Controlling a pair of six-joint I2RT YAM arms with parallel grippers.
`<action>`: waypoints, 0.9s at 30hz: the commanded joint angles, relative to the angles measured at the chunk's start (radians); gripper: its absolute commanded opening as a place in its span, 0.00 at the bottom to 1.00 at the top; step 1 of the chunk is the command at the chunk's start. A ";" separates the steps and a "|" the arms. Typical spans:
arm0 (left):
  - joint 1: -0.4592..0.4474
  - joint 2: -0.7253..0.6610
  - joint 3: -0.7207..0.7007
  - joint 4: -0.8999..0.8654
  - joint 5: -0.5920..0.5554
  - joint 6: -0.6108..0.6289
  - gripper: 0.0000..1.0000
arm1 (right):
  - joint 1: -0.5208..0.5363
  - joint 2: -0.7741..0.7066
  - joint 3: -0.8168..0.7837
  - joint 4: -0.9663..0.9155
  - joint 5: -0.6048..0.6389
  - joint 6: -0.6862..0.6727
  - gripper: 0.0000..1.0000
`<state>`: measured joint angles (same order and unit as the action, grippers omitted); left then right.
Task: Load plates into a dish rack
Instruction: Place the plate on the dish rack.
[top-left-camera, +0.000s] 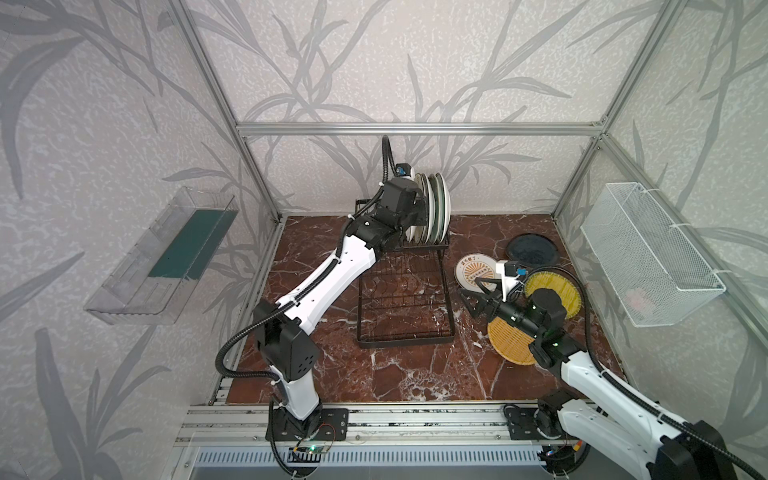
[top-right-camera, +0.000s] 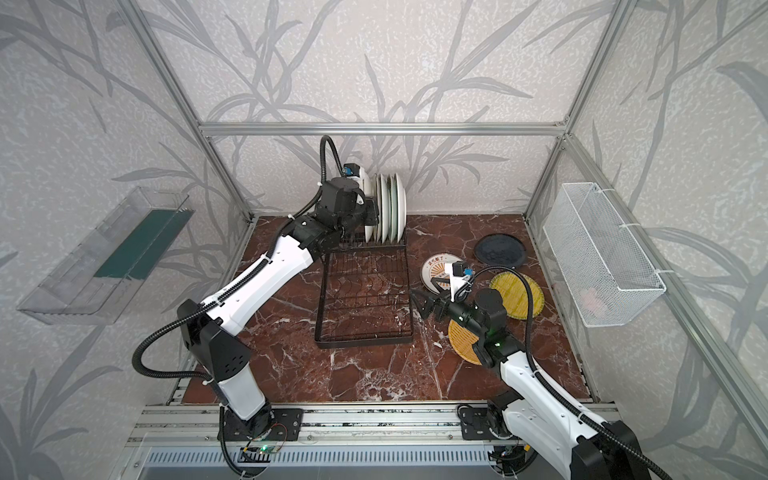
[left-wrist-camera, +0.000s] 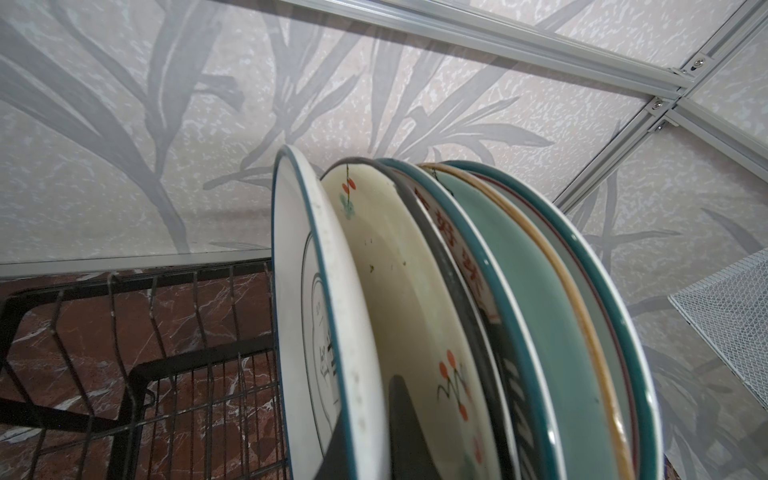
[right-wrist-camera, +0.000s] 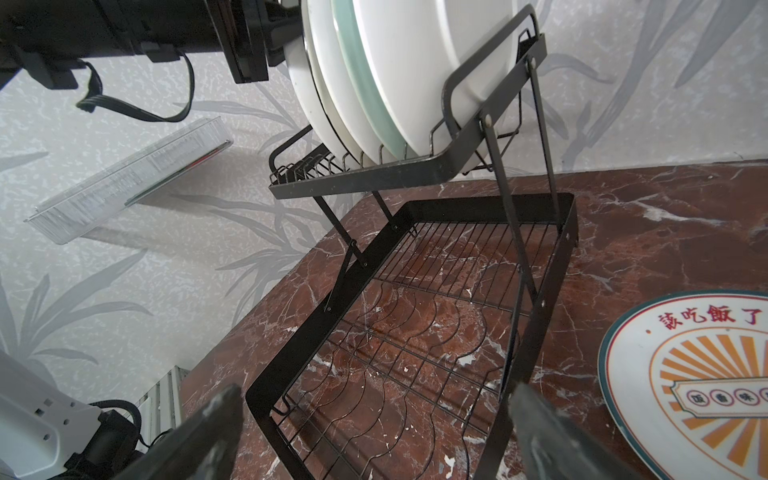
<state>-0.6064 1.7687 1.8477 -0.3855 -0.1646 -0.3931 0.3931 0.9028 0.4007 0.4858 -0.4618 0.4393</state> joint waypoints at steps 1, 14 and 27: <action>0.005 -0.028 -0.012 0.032 -0.019 -0.005 0.11 | 0.005 -0.012 0.004 0.008 0.003 -0.011 0.99; 0.005 -0.038 -0.013 0.038 -0.012 -0.020 0.22 | 0.005 -0.012 0.008 0.002 0.005 -0.013 0.99; 0.006 -0.114 -0.034 0.039 0.000 -0.024 0.31 | 0.006 -0.010 0.008 0.001 0.005 -0.011 0.99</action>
<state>-0.6056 1.7134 1.8240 -0.3626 -0.1635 -0.4042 0.3931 0.9024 0.4007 0.4850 -0.4614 0.4393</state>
